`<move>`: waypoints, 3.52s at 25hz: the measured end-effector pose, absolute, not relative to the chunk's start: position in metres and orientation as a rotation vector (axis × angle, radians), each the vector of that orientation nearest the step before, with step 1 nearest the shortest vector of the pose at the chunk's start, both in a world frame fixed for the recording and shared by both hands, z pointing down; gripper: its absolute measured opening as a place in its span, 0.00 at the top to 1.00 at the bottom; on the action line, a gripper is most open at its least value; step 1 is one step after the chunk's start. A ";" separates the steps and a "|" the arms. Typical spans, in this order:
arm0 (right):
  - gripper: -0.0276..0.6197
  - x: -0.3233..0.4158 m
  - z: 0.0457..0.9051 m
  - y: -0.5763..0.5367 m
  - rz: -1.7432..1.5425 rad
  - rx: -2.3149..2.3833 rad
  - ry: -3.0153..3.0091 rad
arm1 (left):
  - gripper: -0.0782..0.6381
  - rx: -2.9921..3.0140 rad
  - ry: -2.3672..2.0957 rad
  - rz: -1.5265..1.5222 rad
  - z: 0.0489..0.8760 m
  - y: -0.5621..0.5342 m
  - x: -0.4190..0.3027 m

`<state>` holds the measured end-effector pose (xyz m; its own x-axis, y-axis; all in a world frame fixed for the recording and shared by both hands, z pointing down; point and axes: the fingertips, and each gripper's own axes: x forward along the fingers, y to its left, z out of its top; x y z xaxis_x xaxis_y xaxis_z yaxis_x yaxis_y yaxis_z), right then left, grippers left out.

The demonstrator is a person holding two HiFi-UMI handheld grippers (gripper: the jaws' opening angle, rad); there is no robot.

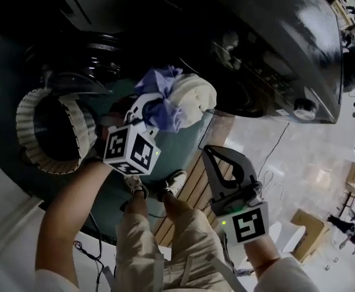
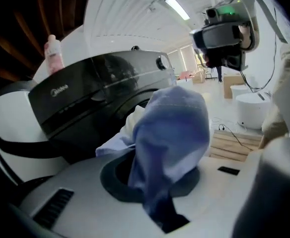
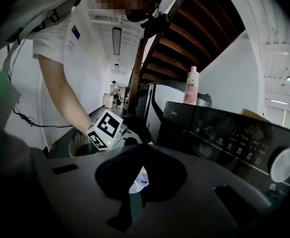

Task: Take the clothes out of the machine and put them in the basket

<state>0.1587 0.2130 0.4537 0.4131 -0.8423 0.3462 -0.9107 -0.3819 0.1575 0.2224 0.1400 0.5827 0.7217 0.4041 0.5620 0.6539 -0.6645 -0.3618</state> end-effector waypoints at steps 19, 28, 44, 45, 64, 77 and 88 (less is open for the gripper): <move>0.94 0.065 0.191 0.087 0.132 2.028 -2.096 | 0.80 -2.850 0.396 -0.622 0.301 -0.008 -0.026; 0.94 0.006 0.109 -0.036 -0.035 1.797 -2.202 | 0.80 -2.986 0.996 -0.482 0.266 -0.123 -0.153; 0.94 -0.003 0.162 -0.226 0.045 1.356 -2.506 | 0.79 -2.956 1.453 -0.478 0.281 -0.220 -0.153; 0.94 -0.002 0.165 -0.235 0.046 1.309 -2.525 | 0.79 -2.946 1.502 -0.484 0.282 -0.224 -0.152; 0.94 -0.034 0.316 -0.285 0.203 1.037 -2.528 | 0.79 -3.065 1.665 -0.670 0.482 -0.295 -0.130; 0.94 -0.051 0.421 -0.269 0.432 0.929 -2.468 | 0.79 -3.192 1.598 -1.055 0.659 -0.307 -0.093; 0.94 -0.032 0.466 -0.275 0.497 0.884 -2.416 | 0.81 -3.079 1.590 -1.482 0.757 -0.325 -0.090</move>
<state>-0.0321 -0.2746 0.4659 -0.6549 -0.4861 0.5786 -0.6751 0.7204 -0.1589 -0.0896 -0.3248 0.7574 0.3981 -0.3927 0.8290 -0.8546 -0.4873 0.1795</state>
